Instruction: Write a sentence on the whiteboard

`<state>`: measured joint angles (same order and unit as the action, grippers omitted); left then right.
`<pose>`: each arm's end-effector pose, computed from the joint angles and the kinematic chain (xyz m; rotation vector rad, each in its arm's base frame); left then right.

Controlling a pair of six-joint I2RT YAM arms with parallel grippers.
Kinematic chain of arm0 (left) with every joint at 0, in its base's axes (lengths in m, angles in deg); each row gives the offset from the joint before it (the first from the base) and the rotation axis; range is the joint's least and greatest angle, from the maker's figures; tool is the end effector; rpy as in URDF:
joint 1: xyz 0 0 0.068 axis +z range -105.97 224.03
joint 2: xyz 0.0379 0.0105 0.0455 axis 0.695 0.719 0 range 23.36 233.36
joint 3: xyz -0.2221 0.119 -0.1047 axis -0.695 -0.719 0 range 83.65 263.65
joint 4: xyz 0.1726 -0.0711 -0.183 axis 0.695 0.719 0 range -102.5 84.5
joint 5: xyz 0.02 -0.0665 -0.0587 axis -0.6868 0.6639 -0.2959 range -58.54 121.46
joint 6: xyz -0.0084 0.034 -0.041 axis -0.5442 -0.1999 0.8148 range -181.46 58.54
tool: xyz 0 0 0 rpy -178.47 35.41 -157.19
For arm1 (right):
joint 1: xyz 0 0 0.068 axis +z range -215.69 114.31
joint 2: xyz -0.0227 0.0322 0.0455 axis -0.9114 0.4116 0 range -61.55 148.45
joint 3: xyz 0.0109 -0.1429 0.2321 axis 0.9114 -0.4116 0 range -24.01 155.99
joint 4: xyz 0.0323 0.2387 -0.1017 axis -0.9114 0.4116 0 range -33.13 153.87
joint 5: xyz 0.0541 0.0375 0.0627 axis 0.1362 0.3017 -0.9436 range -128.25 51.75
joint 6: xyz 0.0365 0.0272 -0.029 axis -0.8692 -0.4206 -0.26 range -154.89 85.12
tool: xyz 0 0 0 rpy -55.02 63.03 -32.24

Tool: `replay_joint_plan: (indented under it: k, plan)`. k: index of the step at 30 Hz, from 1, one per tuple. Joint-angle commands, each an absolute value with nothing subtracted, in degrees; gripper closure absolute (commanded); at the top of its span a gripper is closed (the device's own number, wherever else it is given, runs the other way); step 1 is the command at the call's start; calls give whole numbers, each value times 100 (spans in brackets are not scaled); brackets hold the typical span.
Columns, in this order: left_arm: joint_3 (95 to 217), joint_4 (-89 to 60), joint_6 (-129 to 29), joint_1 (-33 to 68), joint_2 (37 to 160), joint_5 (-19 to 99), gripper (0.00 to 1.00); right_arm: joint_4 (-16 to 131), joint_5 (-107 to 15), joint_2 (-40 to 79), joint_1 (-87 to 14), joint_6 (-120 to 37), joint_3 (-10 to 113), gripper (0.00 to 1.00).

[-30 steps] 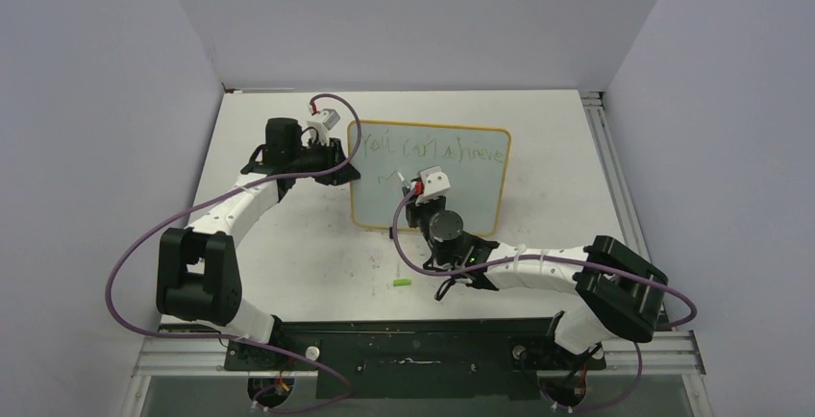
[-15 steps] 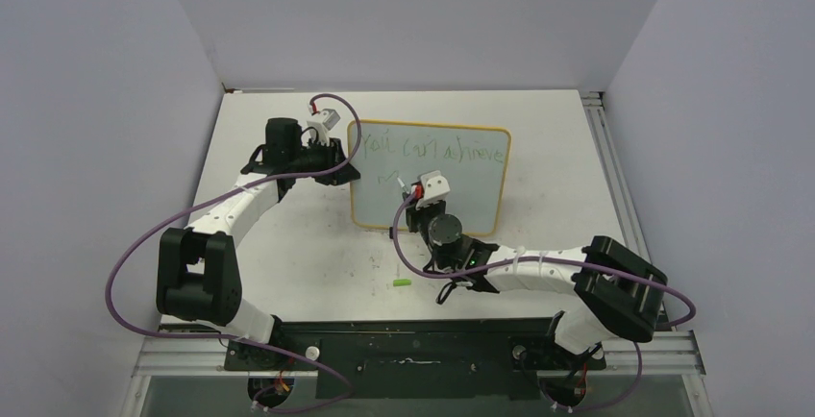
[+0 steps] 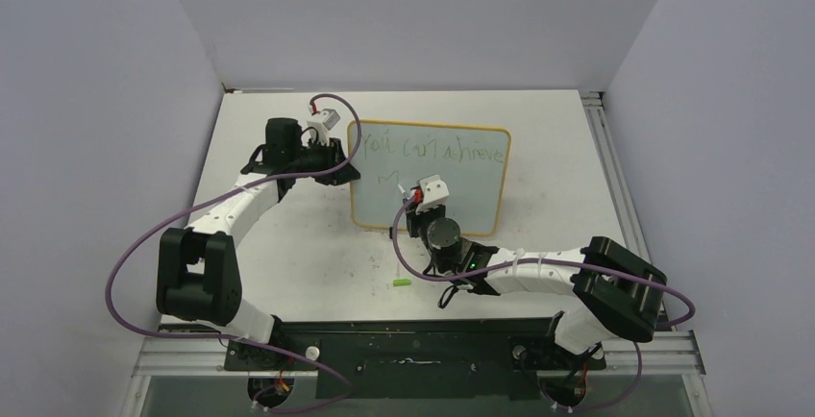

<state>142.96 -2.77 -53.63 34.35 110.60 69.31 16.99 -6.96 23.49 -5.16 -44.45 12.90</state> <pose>0.3242 -0.0774 0.2532 0.4023 2.1740 -0.9018 0.1679 0.2598 0.2190 -0.3522 1.6771 0.4459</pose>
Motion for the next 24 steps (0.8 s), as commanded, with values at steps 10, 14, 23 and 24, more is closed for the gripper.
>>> replay_joint_plan:
  k: [10, 14, 23, 24]
  plan:
    - [14549, -310, -5365, 3375, 10927, 6974, 75, 1718, -532, 2278, -505, -4317, 1396, 95]
    - [14550, -314, -5369, 3372, 10927, 6964, 75, 1767, -672, 2187, -506, -4256, 1396, 95]
    - [14548, -301, -5368, 3375, 10957, 6928, 75, 1833, -864, 1660, -471, -4141, 1282, 95]
    - [14545, -296, -5372, 3377, 10958, 6926, 75, 1836, -869, 1631, -471, -4135, 1275, 95]
